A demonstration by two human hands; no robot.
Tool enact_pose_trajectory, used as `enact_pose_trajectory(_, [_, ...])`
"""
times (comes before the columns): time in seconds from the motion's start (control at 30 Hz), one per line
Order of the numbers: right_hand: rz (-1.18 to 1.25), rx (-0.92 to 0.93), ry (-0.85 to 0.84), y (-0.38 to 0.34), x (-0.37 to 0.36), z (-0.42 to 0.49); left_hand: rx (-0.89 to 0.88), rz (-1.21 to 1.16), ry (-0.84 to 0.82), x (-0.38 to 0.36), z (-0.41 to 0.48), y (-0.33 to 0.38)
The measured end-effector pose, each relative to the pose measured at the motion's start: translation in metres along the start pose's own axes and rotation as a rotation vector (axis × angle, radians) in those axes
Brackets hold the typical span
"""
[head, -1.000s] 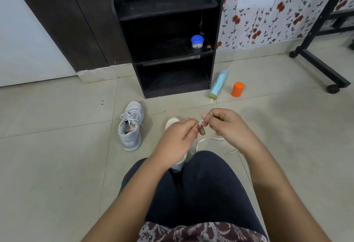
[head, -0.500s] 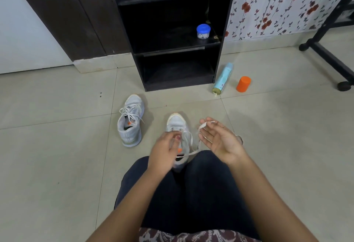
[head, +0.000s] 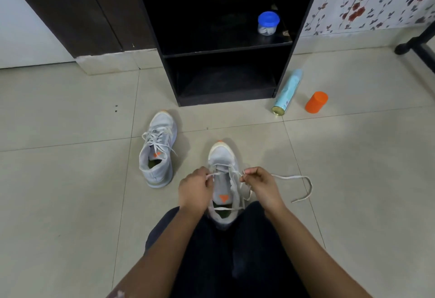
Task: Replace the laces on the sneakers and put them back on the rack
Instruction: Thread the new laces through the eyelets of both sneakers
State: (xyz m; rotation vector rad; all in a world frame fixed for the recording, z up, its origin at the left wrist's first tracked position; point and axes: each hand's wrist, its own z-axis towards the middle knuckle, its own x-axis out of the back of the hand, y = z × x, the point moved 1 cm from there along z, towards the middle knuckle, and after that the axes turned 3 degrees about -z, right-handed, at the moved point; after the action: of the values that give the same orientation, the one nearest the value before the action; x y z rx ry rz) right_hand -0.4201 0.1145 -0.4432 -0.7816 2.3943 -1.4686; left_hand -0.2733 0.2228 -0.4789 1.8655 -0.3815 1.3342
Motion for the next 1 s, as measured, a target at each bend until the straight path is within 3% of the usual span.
enact_pose_trajectory(0.1, [-0.056,0.023,0.023,0.010,-0.003,0.019,-0.313,0.245,0.085,-0.010,-0.022,0.017])
enact_pose_trajectory(0.17, [-0.127,0.032,0.035,0.017,-0.007,0.031,-0.345,0.295,0.084,-0.018,-0.029,0.022])
enact_pose_trajectory(0.27, [-0.256,0.060,0.053,0.027,-0.013,0.046,-0.339,0.156,0.218,-0.019,-0.021,0.015])
enact_pose_trajectory(0.33, [-0.347,0.093,0.086,0.031,-0.018,0.052,-0.222,-0.007,0.241,-0.016,-0.005,0.010])
enact_pose_trajectory(0.43, [-0.561,0.146,0.150,0.037,-0.030,0.060,0.185,-0.292,0.002,-0.021,0.021,0.000])
enact_pose_trajectory(0.5, [-0.654,0.151,0.158,0.040,-0.040,0.066,0.338,-0.356,-0.118,-0.028,0.031,-0.005])
enact_pose_trajectory(0.8, [-0.871,0.198,0.172,0.047,-0.067,0.071,0.495,-0.648,-0.006,-0.041,0.032,-0.011])
enact_pose_trajectory(1.0, [-0.930,0.229,0.171,0.042,-0.070,0.071,0.459,-0.621,0.036,-0.041,0.031,-0.010])
